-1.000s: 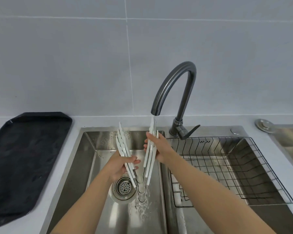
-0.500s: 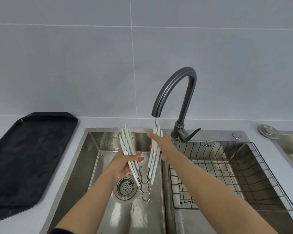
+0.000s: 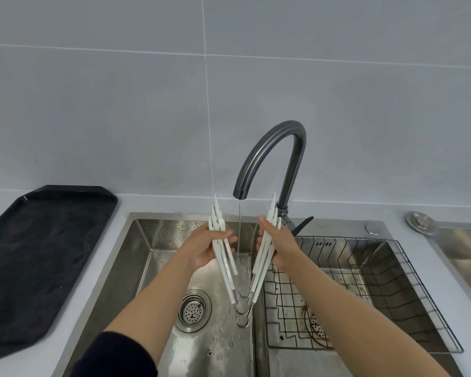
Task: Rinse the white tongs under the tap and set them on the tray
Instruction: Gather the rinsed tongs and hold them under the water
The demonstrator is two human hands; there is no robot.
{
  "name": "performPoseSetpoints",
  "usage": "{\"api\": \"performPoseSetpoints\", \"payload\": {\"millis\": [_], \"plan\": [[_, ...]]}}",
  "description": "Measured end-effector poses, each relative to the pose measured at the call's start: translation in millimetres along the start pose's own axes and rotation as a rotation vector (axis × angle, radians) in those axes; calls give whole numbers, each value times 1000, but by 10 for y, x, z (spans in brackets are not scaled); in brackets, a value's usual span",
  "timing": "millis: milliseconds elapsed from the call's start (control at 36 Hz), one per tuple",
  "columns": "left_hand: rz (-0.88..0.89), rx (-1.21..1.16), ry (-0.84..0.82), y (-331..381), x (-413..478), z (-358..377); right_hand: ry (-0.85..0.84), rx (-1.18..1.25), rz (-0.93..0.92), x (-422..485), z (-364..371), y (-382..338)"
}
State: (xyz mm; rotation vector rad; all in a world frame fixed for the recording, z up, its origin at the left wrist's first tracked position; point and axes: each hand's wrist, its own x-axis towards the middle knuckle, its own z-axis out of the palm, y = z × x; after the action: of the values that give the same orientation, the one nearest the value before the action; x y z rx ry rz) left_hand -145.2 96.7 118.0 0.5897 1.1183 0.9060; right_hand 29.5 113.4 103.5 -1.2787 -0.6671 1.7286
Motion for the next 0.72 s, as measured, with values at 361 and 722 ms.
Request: {"api": "performPoseSetpoints", "payload": {"millis": [361, 722], "plan": [[86, 83, 104, -78, 217, 532, 89, 118, 14, -22, -307, -169], [-9, -50, 291, -252, 116, 403, 55, -54, 53, -94, -212, 79]]}}
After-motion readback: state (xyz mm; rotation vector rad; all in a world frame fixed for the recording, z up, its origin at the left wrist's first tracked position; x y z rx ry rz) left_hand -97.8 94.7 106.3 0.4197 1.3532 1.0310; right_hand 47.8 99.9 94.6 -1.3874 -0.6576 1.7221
